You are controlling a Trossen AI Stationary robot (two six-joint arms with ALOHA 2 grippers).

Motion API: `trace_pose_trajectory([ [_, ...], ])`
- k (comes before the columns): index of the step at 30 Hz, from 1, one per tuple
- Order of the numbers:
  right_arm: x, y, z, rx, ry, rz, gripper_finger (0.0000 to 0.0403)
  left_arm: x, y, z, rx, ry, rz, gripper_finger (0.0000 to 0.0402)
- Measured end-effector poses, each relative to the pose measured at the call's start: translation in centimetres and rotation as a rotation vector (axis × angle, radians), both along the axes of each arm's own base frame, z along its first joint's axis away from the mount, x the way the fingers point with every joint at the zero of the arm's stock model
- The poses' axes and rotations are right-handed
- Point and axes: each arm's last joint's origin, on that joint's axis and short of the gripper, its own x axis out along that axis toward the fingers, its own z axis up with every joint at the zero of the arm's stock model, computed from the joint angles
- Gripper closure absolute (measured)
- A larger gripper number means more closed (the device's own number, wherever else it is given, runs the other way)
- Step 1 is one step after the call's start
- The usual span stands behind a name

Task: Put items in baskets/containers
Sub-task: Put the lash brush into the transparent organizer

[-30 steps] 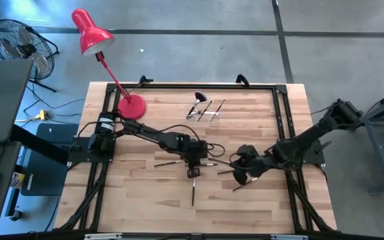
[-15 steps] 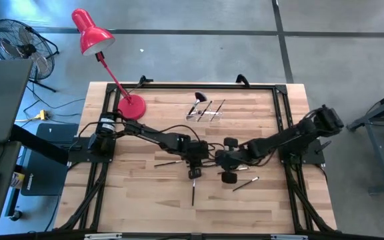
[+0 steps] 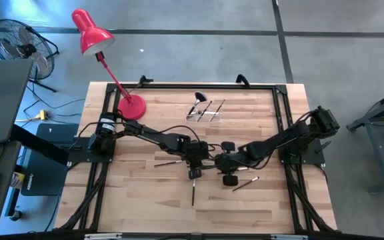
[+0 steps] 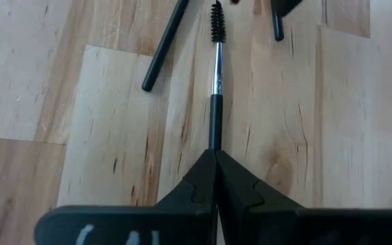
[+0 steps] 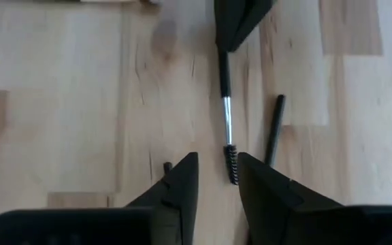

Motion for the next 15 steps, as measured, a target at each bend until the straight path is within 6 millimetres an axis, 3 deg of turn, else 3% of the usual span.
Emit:
trace_pose_trajectory([
  [15,-1.1,-0.5,-2.1,-0.036,-0.065,-0.004,0.0316,0.0,0.0,0.0,-0.008,-0.005,-0.004,0.0401],
])
